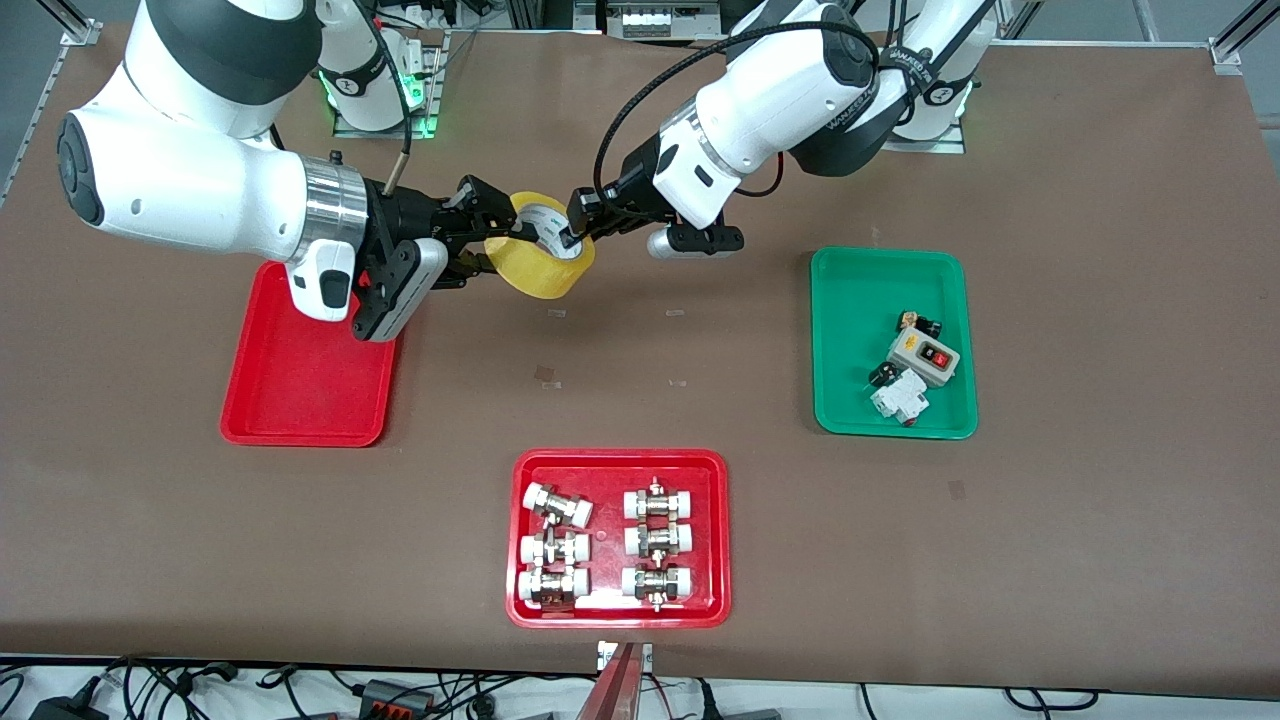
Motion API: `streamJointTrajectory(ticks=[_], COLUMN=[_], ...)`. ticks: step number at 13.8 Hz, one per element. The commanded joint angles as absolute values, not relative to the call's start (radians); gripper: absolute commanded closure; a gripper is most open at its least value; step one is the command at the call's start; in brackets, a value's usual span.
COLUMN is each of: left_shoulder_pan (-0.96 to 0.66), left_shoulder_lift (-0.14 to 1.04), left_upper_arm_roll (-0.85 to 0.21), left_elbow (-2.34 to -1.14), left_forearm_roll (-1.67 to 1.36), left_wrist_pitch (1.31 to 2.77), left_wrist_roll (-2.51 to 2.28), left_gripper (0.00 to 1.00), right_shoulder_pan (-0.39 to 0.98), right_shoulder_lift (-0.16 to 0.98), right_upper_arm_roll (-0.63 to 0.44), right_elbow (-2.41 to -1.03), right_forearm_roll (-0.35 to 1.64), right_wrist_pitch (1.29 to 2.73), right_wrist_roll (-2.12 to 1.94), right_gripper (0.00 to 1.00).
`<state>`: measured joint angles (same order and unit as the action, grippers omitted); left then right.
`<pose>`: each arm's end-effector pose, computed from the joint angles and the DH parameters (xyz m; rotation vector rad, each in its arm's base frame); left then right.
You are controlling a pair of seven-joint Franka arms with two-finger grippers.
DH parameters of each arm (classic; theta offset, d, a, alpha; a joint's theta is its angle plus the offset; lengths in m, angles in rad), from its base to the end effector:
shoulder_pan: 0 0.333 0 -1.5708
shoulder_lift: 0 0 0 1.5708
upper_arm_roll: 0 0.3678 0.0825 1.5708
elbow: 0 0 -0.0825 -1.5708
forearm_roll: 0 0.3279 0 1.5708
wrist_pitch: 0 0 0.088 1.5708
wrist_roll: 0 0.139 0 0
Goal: Left arm passes tape to right arm into tray
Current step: 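Grasp the tape roll with the right gripper beside the left gripper, then open the left gripper and withdraw while the right gripper carries tape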
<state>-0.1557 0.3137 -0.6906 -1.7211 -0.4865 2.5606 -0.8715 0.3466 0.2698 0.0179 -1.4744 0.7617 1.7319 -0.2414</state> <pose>0.4765 -0.4506 0.5500 2.2955 0.5189 -0.0752 0.5374 0.2943 0.5841 -2.3212 -0.5583 0.0729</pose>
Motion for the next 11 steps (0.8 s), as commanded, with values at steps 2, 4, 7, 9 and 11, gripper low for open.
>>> streamJointTrajectory(ticks=[2, 4, 7, 9, 11], left_shoulder_pan=[-0.158, -0.156, -0.153, -0.143, -0.112], left_shoulder_lift=[0.311, 0.311, 0.307, 0.284, 0.236], left_upper_arm_roll=[-0.695, -0.695, -0.695, -0.695, -0.693], left_elbow=[-1.695, -1.695, -1.697, -1.718, -1.765], left_forearm_roll=[-0.489, -0.489, -0.489, -0.488, -0.486], left_wrist_pitch=[2.556, 2.556, 2.554, 2.551, 2.533], left_wrist_roll=[-0.877, -0.873, -0.877, -0.876, -0.864], left_gripper=[0.98, 0.45, 0.01, 0.0, 0.0], right_shoulder_pan=[0.353, 0.353, 0.351, 0.35, 0.348], right_shoulder_lift=[0.276, 0.276, 0.276, 0.276, 0.276], right_upper_arm_roll=[0.011, 0.011, 0.011, 0.011, 0.009], right_elbow=[-1.47, -1.468, -1.47, -1.47, -1.471], right_forearm_roll=[0.765, 0.765, 0.762, 0.762, 0.756], right_wrist_pitch=[1.738, 1.738, 1.735, 1.729, 1.727], right_wrist_roll=[-0.247, -0.247, -0.248, -0.259, -0.267], right_gripper=[0.59, 0.6, 0.61, 0.61, 0.61])
